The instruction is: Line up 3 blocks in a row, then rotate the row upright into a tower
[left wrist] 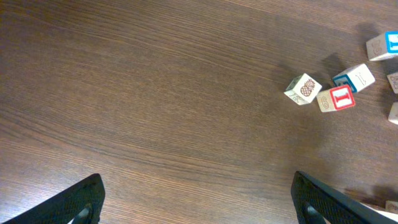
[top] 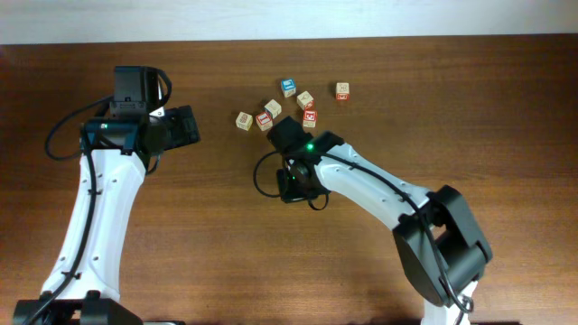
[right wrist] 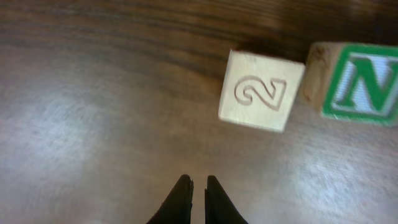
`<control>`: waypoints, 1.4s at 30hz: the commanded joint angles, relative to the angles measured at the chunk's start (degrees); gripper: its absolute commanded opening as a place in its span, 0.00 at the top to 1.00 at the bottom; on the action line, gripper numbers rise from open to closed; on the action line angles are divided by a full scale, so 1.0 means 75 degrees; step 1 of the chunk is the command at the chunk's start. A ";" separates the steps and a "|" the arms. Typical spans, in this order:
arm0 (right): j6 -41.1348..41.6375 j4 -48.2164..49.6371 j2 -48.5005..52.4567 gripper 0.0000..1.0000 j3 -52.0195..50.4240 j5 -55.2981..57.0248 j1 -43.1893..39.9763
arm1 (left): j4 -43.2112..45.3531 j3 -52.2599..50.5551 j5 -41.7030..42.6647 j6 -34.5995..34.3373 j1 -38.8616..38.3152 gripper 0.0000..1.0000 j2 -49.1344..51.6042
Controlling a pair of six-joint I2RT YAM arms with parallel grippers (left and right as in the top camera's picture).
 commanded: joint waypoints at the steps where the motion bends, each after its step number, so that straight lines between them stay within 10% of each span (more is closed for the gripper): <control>1: -0.0050 0.0478 0.0455 0.90 -0.0041 0.0015 0.0009 | 0.0003 0.0003 -0.0187 -0.0131 0.0044 0.05 -0.0073; 33: -0.1052 0.0656 0.0647 0.94 -0.0006 0.0166 0.0195 | 0.0012 0.0003 -0.0189 -0.0122 0.0041 0.03 -0.0073; 42: -0.1052 0.2661 0.0647 0.94 -0.0006 0.2541 0.0300 | -0.0015 0.0003 -0.0187 -0.0122 0.0041 0.03 -0.0073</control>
